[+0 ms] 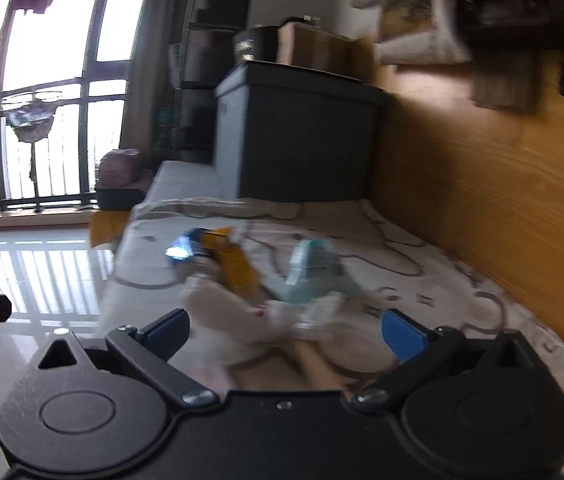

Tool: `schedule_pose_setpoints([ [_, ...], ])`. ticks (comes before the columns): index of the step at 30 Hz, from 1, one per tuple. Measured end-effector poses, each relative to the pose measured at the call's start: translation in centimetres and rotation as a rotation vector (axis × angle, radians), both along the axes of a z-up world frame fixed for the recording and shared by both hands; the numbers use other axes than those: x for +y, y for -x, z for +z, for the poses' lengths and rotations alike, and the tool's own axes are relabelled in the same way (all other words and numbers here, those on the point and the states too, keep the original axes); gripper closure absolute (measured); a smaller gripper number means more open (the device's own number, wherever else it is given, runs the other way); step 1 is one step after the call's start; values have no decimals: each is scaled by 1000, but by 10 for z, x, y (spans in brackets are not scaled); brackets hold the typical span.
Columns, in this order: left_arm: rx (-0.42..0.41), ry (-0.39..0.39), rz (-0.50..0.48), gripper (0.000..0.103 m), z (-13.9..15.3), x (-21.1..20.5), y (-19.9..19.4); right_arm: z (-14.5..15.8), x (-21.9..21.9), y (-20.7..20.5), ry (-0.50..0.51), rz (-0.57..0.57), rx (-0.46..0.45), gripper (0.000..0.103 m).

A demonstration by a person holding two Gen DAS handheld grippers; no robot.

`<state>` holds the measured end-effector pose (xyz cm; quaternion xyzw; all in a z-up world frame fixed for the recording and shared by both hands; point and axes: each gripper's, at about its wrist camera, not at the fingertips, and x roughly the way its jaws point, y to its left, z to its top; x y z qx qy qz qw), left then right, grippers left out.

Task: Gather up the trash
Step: 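Move both open tools back toward the trash on the mattress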

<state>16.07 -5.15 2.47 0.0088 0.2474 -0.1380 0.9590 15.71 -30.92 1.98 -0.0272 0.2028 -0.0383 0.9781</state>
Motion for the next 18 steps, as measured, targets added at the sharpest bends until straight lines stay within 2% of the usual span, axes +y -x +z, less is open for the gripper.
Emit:
schedule_pose_setpoints([
  [4, 12, 3, -72, 0, -7, -33, -18, -9, -26, -1, -70, -56, 32, 0],
  [8, 30, 24, -130, 0, -15, -61, -36, -22, -49, -7, -182, -128, 57, 0],
  [13, 54, 71, -179, 0, -25, -88, -62, -38, -65, -7, -279, -10, 26, 0],
  [18, 51, 101, -211, 0, -32, -100, -88, -49, -66, -19, -305, 4, 37, 0],
])
